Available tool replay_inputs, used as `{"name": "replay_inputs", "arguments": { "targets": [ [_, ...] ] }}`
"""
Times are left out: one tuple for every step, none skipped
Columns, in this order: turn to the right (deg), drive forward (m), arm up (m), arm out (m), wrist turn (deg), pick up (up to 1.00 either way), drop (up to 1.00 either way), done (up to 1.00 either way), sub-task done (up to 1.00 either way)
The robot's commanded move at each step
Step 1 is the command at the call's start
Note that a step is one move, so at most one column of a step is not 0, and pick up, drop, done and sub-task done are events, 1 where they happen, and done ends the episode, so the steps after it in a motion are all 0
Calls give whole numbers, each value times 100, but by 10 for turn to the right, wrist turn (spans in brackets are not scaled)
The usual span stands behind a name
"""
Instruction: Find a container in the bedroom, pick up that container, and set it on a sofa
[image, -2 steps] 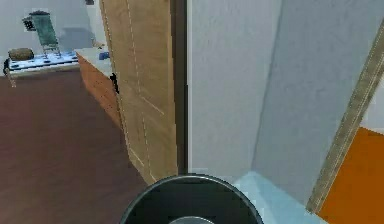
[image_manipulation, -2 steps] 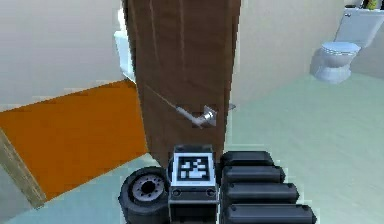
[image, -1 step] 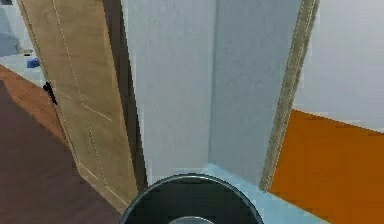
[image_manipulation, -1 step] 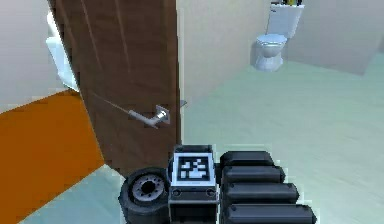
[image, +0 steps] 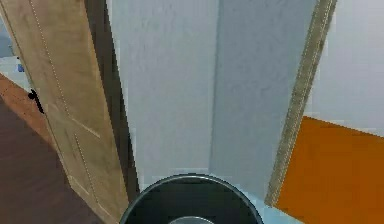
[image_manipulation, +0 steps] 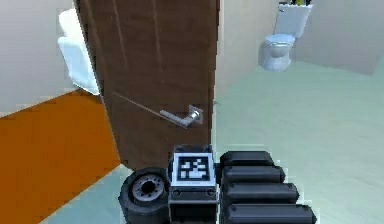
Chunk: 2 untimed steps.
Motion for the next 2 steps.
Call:
{"name": "replay_inputs", "arguments": {
  "targets": [
    [360, 0, 0, 0, 0, 0, 0, 0, 0],
    [0, 75, 0, 0, 0, 0, 0, 0, 0]
  ]
}}
